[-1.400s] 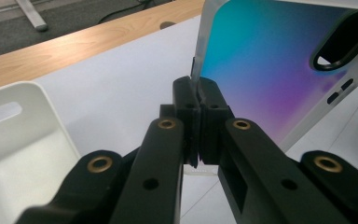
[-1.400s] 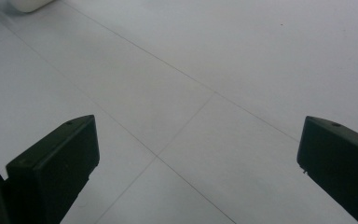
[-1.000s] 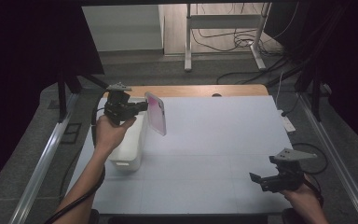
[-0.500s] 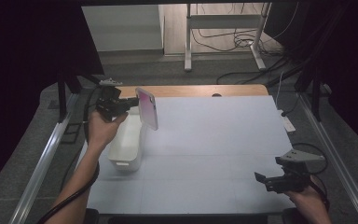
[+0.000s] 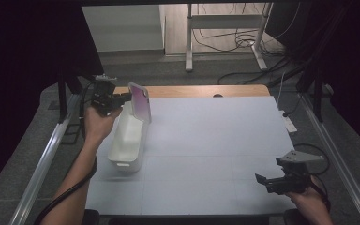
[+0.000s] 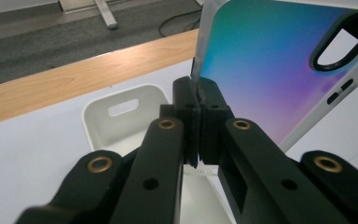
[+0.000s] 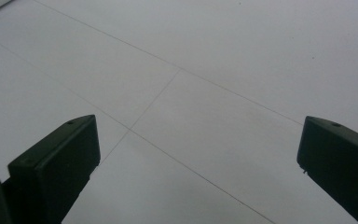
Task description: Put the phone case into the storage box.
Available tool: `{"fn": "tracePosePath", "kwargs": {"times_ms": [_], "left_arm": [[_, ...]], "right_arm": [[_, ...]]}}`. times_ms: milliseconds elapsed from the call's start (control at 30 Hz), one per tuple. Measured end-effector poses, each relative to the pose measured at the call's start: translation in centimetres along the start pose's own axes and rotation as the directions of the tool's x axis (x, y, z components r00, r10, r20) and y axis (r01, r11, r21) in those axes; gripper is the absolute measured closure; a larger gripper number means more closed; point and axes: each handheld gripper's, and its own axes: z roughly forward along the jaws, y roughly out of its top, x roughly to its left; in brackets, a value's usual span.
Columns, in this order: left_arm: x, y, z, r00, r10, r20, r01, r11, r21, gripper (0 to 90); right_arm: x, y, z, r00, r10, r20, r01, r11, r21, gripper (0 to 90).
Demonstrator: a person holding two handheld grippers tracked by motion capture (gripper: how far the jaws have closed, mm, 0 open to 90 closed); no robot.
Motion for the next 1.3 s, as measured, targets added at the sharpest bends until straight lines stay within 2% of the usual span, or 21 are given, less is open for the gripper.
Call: {"fn": "tracePosePath", "kwargs": {"times_ms": [233, 367, 700, 1100, 1300], "left_arm": [[0.9, 0.2, 0.8, 0.9988, -0.024, -0.041, 0.025, 0.9997, 0.001, 87.9], [1.6, 0.3, 1.2, 0.9979, -0.052, -0.039, 0.052, 0.9986, -0.004, 87.9], [2.6, 0.3, 2.1, 0.9957, -0.067, -0.064, 0.068, 0.9977, 0.002, 88.0], [4.2, 0.3, 3.1, 0.9887, -0.093, -0.118, 0.093, 0.9957, -0.004, 88.0], [4.8, 0.1, 3.8, 0.9850, -0.117, -0.127, 0.118, 0.9930, 0.001, 87.9]], "right_arm": [[-0.1, 0.0, 0.0, 1.0000, 0.007, -0.006, -0.007, 1.000, -0.002, 0.0], [-0.1, 0.0, 0.0, 0.9999, 0.006, -0.009, -0.006, 1.000, -0.004, 0.0], [0.0, 0.0, 0.0, 0.9999, -0.002, -0.016, 0.002, 1.000, -0.002, 0.0], [0.0, 0.0, 0.0, 0.9998, -0.008, -0.019, 0.008, 1.000, -0.002, 0.0], [0.0, 0.0, 0.0, 0.9998, -0.007, -0.021, 0.007, 1.000, -0.003, 0.0]]}}
